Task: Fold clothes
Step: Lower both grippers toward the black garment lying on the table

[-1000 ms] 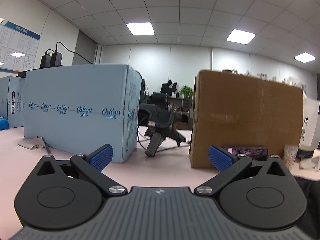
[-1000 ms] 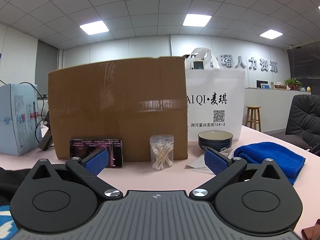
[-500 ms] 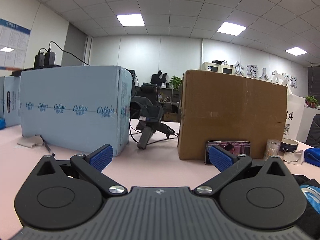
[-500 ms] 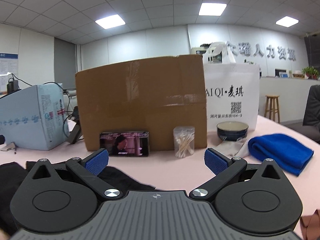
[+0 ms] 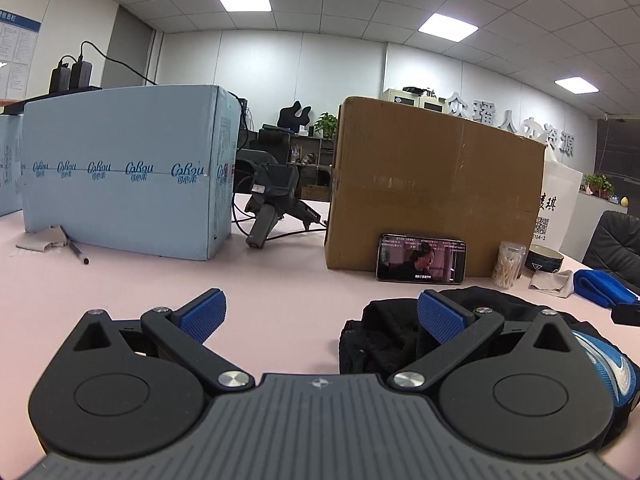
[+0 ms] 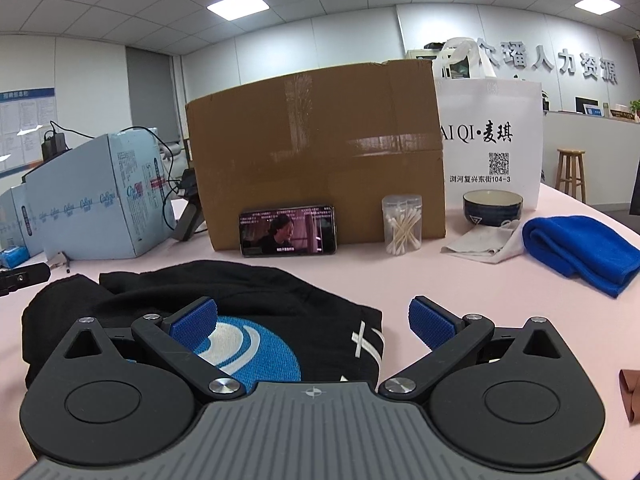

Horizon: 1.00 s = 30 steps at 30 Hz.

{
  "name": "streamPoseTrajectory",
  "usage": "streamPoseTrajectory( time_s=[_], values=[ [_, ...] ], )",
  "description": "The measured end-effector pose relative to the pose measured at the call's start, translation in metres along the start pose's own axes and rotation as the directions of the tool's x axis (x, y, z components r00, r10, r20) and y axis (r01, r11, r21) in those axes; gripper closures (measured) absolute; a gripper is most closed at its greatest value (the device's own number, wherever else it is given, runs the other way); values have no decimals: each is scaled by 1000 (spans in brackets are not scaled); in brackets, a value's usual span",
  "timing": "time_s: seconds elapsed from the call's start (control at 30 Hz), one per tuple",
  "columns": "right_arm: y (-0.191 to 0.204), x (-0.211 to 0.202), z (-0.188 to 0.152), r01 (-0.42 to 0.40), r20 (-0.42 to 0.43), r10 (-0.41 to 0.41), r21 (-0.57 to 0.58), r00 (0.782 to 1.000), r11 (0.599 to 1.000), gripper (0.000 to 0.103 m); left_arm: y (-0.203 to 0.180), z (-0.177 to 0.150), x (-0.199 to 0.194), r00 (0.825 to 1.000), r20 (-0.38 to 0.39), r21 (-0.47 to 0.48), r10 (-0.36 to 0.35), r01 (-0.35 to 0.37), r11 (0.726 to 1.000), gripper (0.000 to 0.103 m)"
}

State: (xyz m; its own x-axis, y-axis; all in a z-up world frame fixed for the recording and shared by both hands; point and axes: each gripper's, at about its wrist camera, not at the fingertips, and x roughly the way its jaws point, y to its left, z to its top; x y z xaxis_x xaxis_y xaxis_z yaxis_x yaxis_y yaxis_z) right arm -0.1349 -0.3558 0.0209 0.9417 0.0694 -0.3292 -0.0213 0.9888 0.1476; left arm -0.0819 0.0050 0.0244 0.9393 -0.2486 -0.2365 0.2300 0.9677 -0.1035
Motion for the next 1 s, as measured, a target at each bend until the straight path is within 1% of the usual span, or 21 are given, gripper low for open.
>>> streamPoseTrajectory(
  time_s=[0.43, 0.77, 1.0],
  values=[
    [-3, -4, -10, 22, -20, -22, 13, 1000, 1000, 0, 4, -8, -2, 999, -46, -57, -6, 4, 998, 0],
    [-13, -5, -13, 45, -25, -43, 71, 999, 997, 0, 7, -9, -10, 999, -34, -70, -4, 1, 998, 0],
    [-13, -9, -14, 35, -17, -34, 80, 999, 996, 0, 4, -6, -13, 1000, -21, -91, -17, 15, 996, 0]
  ],
)
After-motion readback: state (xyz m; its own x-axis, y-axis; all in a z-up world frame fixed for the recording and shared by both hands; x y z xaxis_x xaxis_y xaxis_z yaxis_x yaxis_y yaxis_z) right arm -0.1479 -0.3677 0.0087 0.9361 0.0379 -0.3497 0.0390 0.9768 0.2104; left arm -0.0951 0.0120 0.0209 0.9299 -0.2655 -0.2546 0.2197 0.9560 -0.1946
